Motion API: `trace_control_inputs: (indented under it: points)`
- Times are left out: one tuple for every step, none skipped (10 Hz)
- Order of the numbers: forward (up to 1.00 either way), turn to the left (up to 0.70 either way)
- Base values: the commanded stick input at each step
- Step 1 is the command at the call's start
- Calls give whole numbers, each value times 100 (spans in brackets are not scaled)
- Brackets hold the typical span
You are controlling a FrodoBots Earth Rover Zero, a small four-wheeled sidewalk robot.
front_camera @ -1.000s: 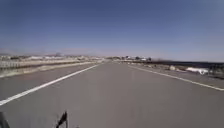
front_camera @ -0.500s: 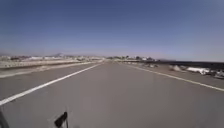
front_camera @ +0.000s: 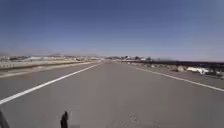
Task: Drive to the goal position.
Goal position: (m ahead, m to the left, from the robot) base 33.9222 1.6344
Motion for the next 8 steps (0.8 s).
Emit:
trace_control_inputs:
  points:
    - [100, 0]
    - [100, 0]
    - [100, 0]
    - [100, 0]
    - [100, 0]
    - [100, 0]
    - [100, 0]
    - [100, 0]
